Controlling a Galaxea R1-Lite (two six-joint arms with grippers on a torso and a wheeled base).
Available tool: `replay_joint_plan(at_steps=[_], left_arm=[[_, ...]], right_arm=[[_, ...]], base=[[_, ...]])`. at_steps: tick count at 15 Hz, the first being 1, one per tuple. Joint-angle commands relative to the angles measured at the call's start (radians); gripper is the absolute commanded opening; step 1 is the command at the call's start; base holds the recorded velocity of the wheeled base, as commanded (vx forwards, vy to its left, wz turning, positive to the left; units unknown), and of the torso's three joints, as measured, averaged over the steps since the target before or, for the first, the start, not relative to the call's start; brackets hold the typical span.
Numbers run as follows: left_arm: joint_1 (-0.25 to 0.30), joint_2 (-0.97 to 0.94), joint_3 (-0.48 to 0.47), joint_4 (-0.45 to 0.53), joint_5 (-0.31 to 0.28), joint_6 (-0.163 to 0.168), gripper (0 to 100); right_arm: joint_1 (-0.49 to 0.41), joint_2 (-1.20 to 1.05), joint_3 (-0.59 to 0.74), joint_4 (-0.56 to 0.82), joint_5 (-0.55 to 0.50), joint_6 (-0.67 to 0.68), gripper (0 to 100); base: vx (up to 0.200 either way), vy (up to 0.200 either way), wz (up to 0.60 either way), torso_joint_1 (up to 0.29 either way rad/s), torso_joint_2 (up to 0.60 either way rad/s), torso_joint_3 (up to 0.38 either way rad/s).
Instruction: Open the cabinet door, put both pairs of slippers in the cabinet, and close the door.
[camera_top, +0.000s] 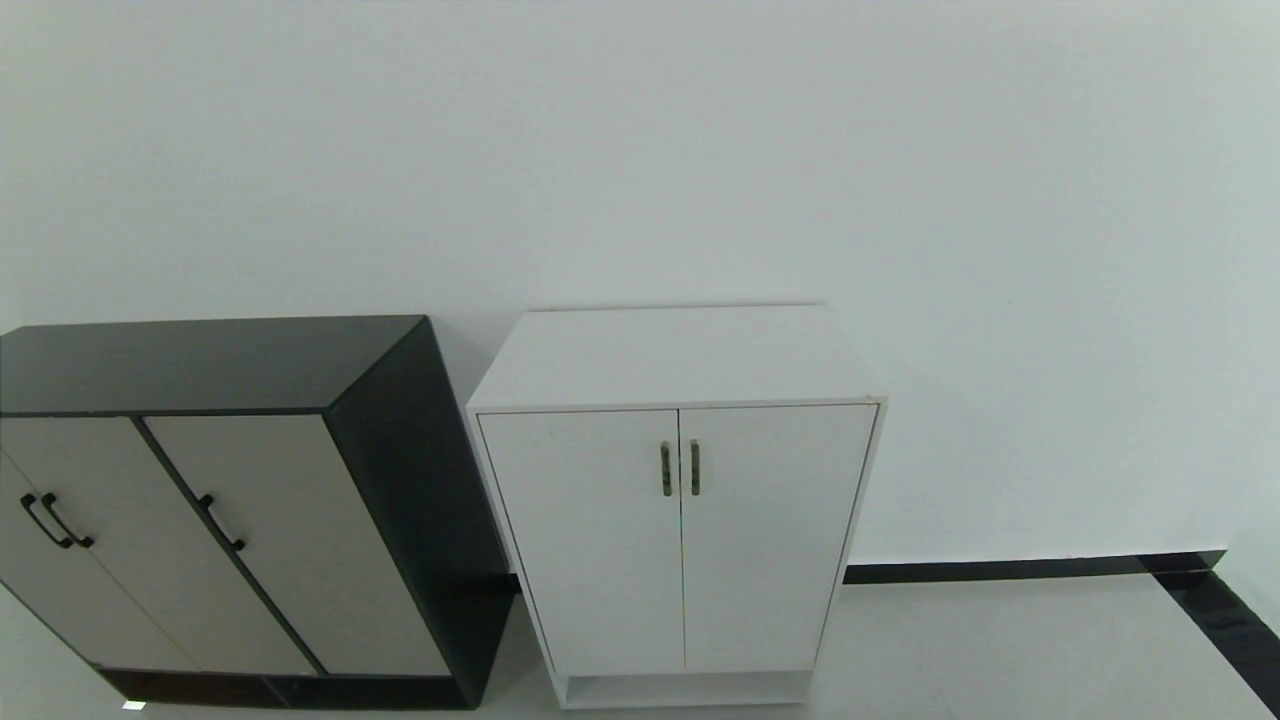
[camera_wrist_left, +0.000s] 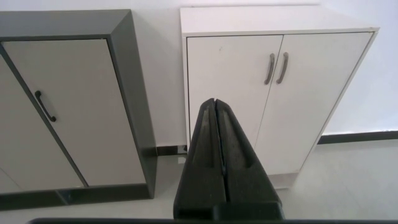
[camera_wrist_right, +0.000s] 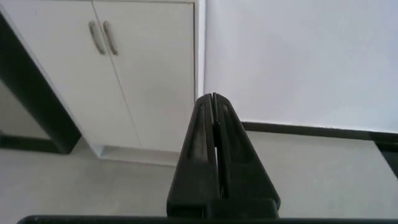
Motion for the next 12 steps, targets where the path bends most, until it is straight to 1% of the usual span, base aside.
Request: replay_joint_plan(at_steps=[1, 8, 12], left_arm=[[0.0, 0.001, 0.0, 0.0, 0.0, -0.001, 0], [0.0, 0.001, 0.0, 0.0, 0.0, 0.002, 0], [0.0, 0.001, 0.0, 0.0, 0.0, 0.002, 0]], right_arm=[[-0.035, -0.099, 0.0, 0.0, 0.002, -0.003, 0], [-0.04, -0.099, 0.0, 0.002, 0.002, 0.004, 0], [-0.04, -0.099, 0.0, 0.0, 0.002, 0.03, 0]], base=[[0.0, 0.0, 0.0, 0.0, 0.0, 0.0], [0.0, 0.0, 0.0, 0.0, 0.0, 0.0], [0.0, 0.0, 0.0, 0.0, 0.0, 0.0]])
